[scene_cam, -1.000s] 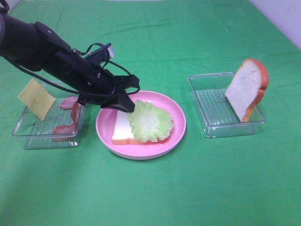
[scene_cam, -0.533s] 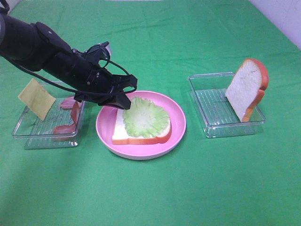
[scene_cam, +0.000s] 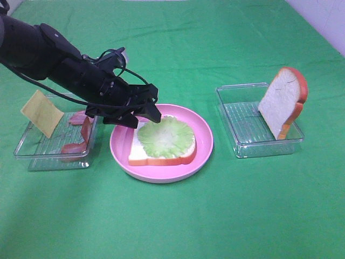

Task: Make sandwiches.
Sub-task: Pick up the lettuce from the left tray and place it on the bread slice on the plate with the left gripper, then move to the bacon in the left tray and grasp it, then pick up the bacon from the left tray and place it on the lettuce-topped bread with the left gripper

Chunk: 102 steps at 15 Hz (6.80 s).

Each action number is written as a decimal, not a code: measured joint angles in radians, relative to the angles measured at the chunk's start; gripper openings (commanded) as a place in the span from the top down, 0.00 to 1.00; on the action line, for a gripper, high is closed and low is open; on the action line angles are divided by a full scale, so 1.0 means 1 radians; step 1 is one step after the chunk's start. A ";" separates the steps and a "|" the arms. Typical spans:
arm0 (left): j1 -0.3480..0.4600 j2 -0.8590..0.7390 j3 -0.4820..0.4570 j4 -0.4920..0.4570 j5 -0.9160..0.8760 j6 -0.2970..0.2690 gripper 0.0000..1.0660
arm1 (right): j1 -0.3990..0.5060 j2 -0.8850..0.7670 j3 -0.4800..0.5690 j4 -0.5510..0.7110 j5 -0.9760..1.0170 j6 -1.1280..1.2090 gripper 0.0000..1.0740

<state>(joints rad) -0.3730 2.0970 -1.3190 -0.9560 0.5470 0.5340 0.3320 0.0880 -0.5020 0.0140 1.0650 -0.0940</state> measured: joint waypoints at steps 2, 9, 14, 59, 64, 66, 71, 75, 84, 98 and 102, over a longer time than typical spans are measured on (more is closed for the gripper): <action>0.000 -0.030 0.000 0.027 0.000 0.000 0.40 | 0.000 0.000 0.000 0.000 0.000 0.000 0.26; 0.000 -0.258 0.000 0.383 0.010 -0.347 0.40 | 0.000 0.000 0.000 0.000 0.000 0.000 0.26; 0.000 -0.303 -0.090 0.880 0.246 -0.766 0.41 | 0.000 0.000 0.000 0.000 0.000 0.000 0.26; 0.000 0.250 -0.701 1.074 0.653 -0.878 1.00 | 0.000 0.000 0.000 0.000 0.000 0.000 0.26; 0.000 0.240 -0.701 1.058 0.655 -0.857 1.00 | 0.000 0.000 0.000 0.000 0.000 0.000 0.26; 0.000 0.204 -0.707 1.058 0.655 -0.854 1.00 | 0.000 0.000 0.000 0.000 0.000 0.000 0.26; 0.000 0.139 -0.715 0.950 0.655 -0.781 1.00 | 0.000 0.000 0.000 0.000 0.000 0.000 0.26; 0.000 0.072 -0.744 0.815 0.628 -0.705 1.00 | 0.000 0.000 0.000 0.000 0.000 0.000 0.26; 0.000 0.065 -0.744 0.378 0.594 -0.475 1.00 | 0.000 0.000 0.000 0.000 0.000 0.001 0.26; -0.094 0.180 -0.650 0.232 0.655 -0.390 1.00 | 0.000 0.000 0.000 0.000 0.000 0.001 0.26; -0.093 0.191 -0.646 0.469 0.655 -0.485 1.00 | 0.000 0.000 0.000 0.000 0.000 0.001 0.26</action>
<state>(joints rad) -0.4660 2.2880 -1.9650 -0.4870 1.2020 0.0490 0.3320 0.0880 -0.5020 0.0140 1.0650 -0.0930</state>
